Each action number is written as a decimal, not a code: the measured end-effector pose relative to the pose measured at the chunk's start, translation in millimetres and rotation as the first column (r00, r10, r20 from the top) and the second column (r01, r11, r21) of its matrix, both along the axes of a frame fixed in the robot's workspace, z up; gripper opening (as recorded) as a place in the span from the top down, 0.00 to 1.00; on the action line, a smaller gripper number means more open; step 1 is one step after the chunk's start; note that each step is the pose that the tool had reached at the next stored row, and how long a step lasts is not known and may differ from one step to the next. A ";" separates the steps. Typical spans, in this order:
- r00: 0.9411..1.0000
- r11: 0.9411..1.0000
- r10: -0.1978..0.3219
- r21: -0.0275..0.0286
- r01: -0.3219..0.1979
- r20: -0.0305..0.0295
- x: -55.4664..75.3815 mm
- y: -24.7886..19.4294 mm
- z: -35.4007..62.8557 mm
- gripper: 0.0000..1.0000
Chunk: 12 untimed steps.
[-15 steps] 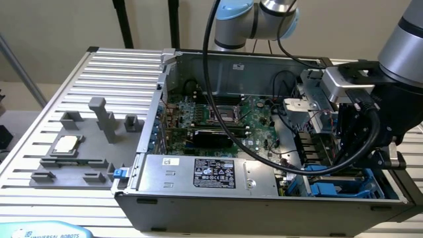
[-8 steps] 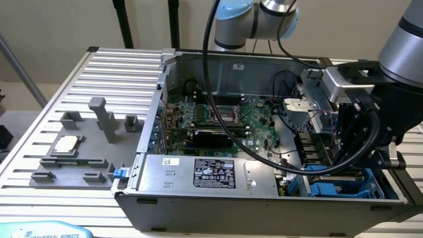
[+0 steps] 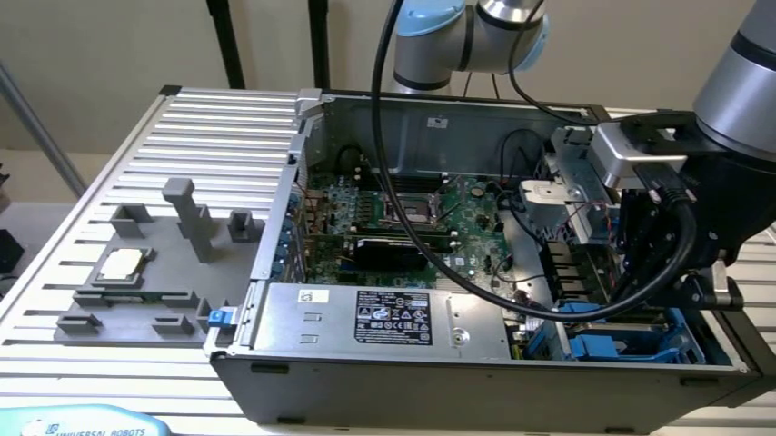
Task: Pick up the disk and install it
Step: 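Insert the first disk wire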
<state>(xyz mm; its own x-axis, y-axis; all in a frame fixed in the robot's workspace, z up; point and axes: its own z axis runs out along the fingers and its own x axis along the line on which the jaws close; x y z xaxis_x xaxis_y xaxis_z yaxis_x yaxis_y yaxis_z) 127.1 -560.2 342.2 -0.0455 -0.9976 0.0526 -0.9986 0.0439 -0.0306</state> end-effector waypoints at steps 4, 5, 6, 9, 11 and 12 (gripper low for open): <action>1.000 1.000 0.000 0.000 0.000 0.000 0.0 0.0 -0.4 0.84; 1.000 1.000 0.000 0.000 0.000 0.000 0.0 0.0 -0.5 0.84; 1.000 1.000 0.000 0.000 0.000 0.000 0.0 0.0 -0.6 0.84; 1.000 1.000 0.000 0.000 0.000 0.000 0.1 0.0 -0.8 0.84; 1.000 1.000 0.000 0.000 0.000 0.000 0.2 0.0 -0.8 0.84; 1.000 1.000 0.000 0.000 0.000 0.000 0.2 0.0 -0.8 0.84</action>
